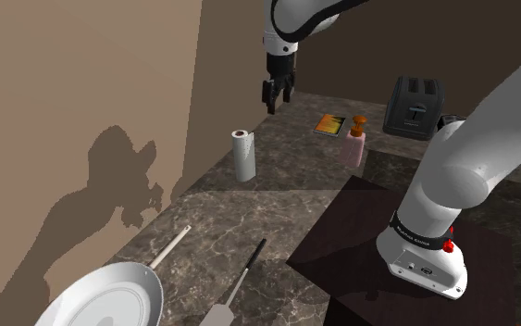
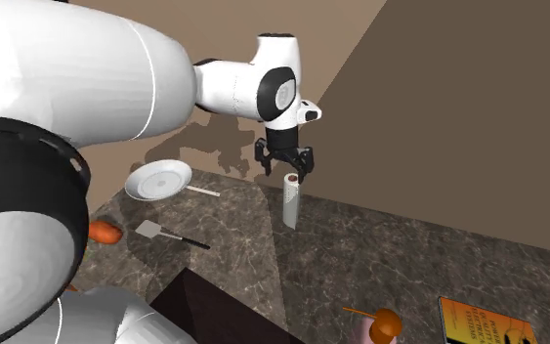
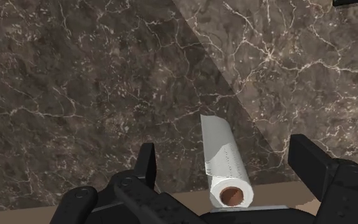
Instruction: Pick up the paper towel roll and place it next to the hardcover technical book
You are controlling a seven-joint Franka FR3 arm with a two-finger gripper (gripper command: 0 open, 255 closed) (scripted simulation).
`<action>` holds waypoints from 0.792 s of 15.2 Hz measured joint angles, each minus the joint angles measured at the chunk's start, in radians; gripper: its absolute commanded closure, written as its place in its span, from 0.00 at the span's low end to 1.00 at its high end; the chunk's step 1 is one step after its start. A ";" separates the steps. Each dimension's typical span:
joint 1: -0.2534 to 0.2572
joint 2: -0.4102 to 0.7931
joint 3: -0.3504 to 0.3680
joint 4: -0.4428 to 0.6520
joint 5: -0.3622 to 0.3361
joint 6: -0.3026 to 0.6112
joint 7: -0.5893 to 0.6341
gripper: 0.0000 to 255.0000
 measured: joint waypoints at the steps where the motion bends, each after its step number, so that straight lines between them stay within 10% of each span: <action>1: 0.002 0.041 0.005 0.022 0.001 0.018 0.009 0.00; 12: 0.022 0.448 0.035 0.280 -0.013 0.161 0.098 0.00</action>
